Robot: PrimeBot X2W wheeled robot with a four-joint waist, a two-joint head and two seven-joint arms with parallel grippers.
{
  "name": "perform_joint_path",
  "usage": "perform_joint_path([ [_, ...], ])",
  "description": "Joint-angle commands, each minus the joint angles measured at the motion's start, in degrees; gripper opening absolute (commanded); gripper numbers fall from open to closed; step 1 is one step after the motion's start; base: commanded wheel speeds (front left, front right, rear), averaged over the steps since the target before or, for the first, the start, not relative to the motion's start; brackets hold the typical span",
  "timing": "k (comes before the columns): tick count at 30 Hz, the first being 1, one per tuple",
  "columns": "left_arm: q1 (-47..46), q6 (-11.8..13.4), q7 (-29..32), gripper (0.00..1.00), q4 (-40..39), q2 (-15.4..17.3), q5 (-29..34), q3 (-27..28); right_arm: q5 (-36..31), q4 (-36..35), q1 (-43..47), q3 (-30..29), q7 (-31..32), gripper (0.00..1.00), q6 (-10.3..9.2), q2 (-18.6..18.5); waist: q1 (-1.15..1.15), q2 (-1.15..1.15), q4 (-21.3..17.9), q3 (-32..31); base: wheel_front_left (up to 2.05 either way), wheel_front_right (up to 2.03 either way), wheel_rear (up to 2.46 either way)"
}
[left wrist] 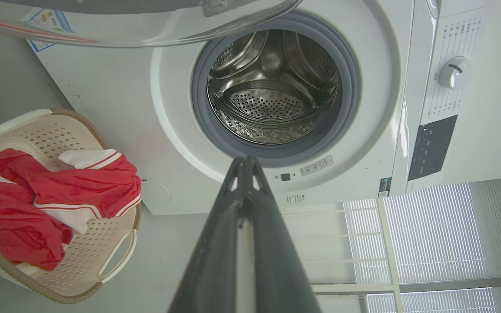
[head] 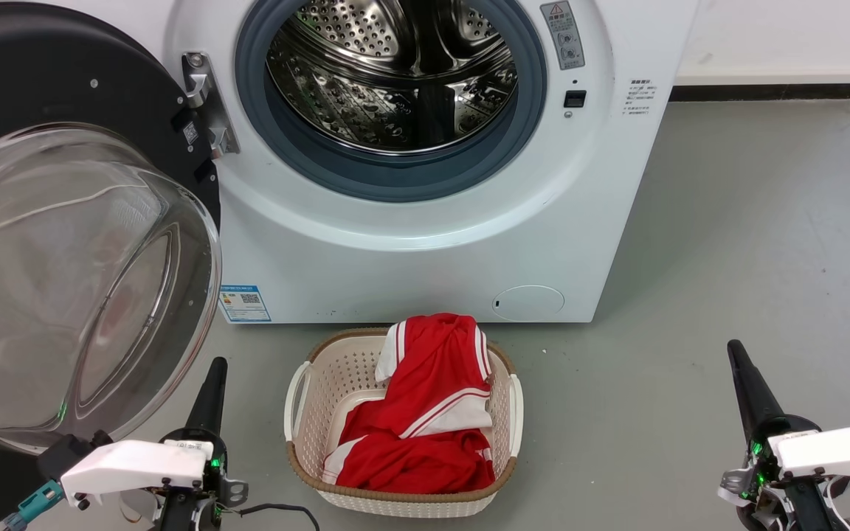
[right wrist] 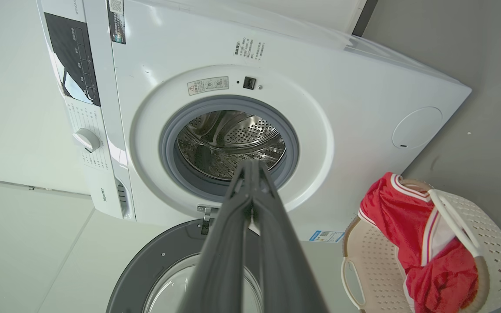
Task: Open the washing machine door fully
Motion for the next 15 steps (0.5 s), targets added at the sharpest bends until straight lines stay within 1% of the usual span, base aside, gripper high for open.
perform_joint_path([
  [1, -1.1, -0.5, 0.4, 0.0, 0.0, -0.3, -1.4, 0.4, 1.6, 0.0, -1.1, -0.2, 0.3, 0.0, -0.01, -0.2, 0.0, 0.0, 0.0, 0.0, 0.0, 0.0, 0.0],
  [12, -1.3, -1.3, 1.6, 0.0, 0.4, -0.6, -5.6, 1.5, 6.2, 0.6, -1.5, -0.7, 1.3, 0.0, -0.01, -0.1, 0.0, 0.0, 0.1, -0.3, 0.0, 0.0, 0.0],
  [15, -1.4, -1.6, 2.1, 0.0, 0.6, -0.8, -7.5, 1.9, 8.3, 0.9, -1.8, -0.9, 1.8, 0.0, -0.01, 0.0, 0.0, 0.0, 0.1, -0.4, 0.0, 0.0, 0.0],
])
